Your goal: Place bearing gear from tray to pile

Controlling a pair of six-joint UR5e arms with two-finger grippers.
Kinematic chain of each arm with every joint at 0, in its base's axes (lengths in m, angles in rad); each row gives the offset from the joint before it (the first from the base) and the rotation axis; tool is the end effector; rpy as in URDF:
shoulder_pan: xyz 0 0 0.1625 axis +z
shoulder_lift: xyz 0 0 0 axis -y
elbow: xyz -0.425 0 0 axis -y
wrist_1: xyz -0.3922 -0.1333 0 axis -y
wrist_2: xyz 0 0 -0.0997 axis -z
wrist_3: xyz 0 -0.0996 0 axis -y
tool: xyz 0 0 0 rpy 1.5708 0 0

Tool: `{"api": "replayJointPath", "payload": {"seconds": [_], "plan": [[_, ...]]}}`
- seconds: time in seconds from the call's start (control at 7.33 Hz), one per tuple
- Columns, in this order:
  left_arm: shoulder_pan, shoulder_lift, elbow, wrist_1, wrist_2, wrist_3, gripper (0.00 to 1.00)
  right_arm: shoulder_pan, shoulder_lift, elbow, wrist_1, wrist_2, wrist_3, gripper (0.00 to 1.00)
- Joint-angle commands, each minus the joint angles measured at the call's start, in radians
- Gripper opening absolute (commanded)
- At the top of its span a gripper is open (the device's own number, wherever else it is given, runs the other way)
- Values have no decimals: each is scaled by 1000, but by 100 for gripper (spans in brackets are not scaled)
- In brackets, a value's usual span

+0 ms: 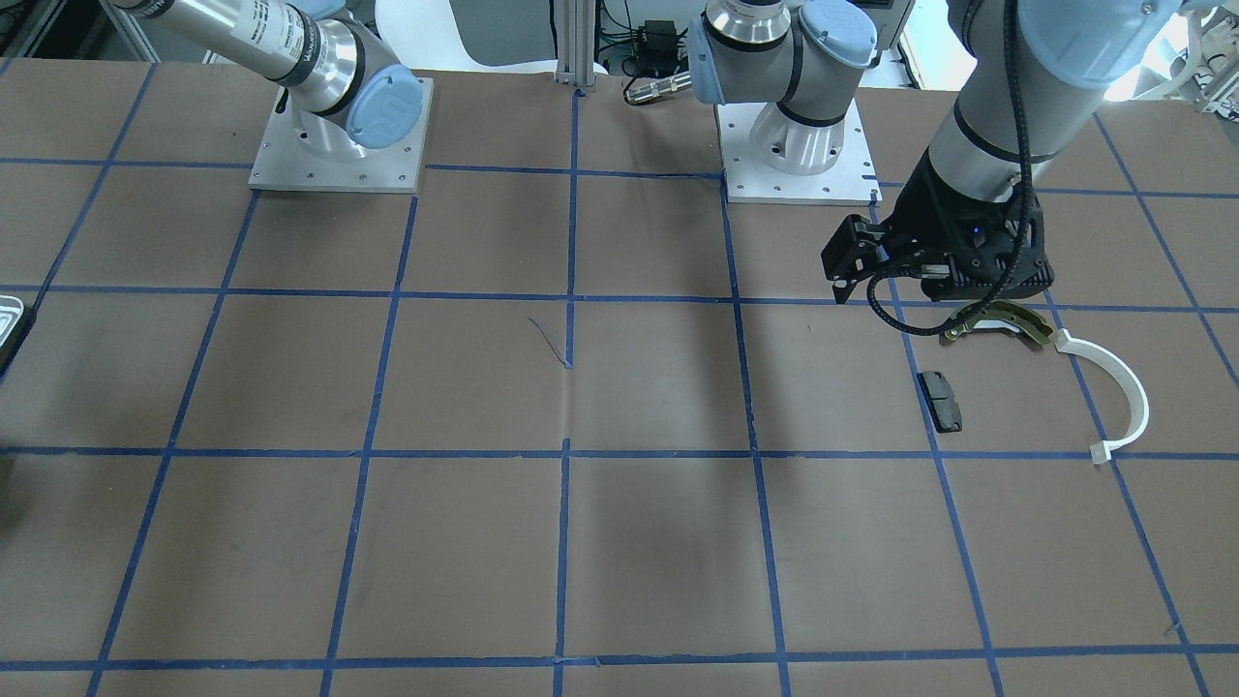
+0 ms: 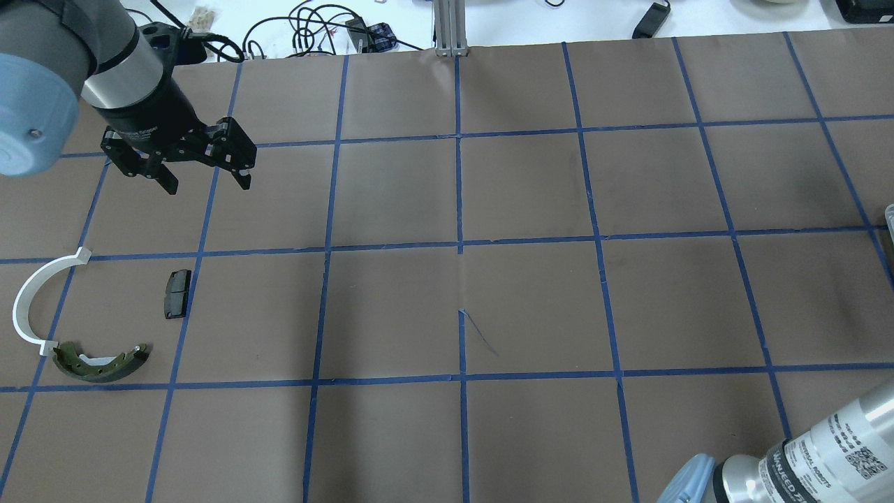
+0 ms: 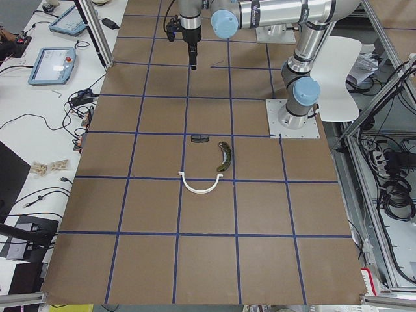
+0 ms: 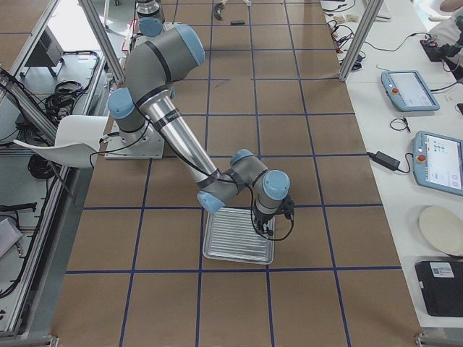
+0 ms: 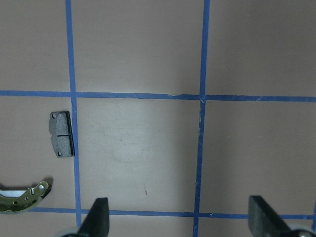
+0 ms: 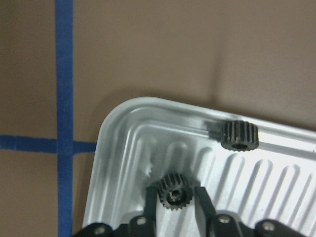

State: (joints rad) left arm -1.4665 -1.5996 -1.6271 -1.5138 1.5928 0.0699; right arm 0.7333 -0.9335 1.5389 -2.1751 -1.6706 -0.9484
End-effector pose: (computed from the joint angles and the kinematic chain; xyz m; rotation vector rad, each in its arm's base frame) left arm -0.0784 -0.5108 0.4516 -0.0532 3.1213 0.0467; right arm -0.4189 -0.5434 0.1817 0.1707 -3.0728 -0.1208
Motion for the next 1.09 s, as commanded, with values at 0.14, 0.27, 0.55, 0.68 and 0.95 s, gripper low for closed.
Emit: {"api": "replayJointPath", "payload": {"seconds": [0.14, 0.27, 0.55, 0.68, 0.95], "plan": [[0, 18, -2, -12, 3, -1, 100, 0, -2, 3, 0, 5, 10, 17], [0, 12, 0, -8, 1, -1, 100, 0, -7, 3, 4, 3, 22, 9], [0, 7, -3, -14, 3, 1, 100, 12, -89, 15, 38, 9, 71, 6], [0, 7, -4, -8, 3, -1, 100, 70, -147, 17, 140, 11, 123, 6], [-2, 1, -4, -8, 3, -1, 100, 246, -273, 30, 306, 9, 299, 6]]}}
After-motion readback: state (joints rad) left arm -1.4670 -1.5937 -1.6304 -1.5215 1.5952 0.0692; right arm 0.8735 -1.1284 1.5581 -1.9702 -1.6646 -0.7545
